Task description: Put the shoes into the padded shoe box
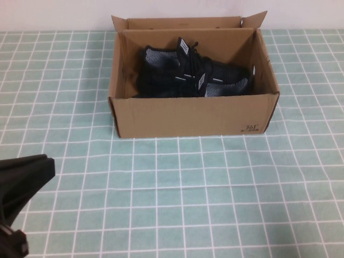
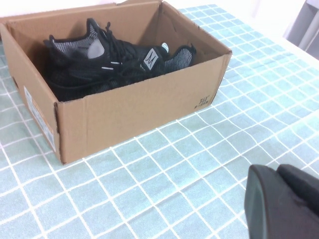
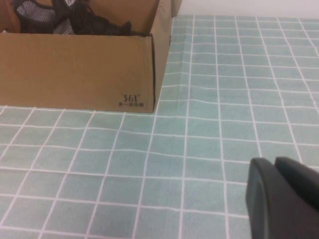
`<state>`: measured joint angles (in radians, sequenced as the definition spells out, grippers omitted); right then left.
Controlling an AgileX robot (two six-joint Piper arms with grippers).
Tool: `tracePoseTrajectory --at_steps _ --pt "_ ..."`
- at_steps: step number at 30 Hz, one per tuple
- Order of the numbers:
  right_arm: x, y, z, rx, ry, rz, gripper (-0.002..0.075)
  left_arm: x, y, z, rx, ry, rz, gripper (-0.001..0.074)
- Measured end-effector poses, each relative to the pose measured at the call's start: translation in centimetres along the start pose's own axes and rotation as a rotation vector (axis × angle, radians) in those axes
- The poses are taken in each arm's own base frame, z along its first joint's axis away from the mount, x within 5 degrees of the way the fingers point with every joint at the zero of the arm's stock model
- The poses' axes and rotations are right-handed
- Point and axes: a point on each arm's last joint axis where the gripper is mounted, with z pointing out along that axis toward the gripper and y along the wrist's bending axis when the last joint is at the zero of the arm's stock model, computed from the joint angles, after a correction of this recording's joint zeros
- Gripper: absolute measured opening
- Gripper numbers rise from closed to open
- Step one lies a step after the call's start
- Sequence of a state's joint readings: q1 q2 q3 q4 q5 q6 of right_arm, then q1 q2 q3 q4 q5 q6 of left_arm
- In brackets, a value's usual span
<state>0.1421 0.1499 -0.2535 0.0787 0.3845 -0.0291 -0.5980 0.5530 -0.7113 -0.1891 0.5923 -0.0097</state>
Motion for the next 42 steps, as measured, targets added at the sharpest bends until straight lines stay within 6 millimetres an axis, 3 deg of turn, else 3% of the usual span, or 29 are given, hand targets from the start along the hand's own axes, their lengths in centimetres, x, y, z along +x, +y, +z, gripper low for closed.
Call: tracePoseTrajectory --at_steps 6,13,18,28,42 --pt "0.0 0.0 0.0 0.000 0.000 0.000 -0.0008 0.1 0.2 0.0 -0.023 0.000 0.034 0.0002" --pt "0.0 0.0 0.0 0.000 0.000 0.000 -0.0007 2.1 1.2 -1.4 -0.094 -0.097 0.137 0.0002" --pt "0.0 0.0 0.0 0.000 0.000 0.000 -0.0008 5.2 2.3 -2.0 -0.180 -0.236 0.146 0.0002" --pt "0.0 0.0 0.0 0.000 0.000 0.000 -0.0008 11.8 4.5 -2.2 -0.456 -0.281 0.082 0.0002" --pt "0.0 0.0 0.0 0.000 0.000 0.000 -0.0008 18.0 6.6 0.3 -0.570 -0.133 0.009 0.0002"
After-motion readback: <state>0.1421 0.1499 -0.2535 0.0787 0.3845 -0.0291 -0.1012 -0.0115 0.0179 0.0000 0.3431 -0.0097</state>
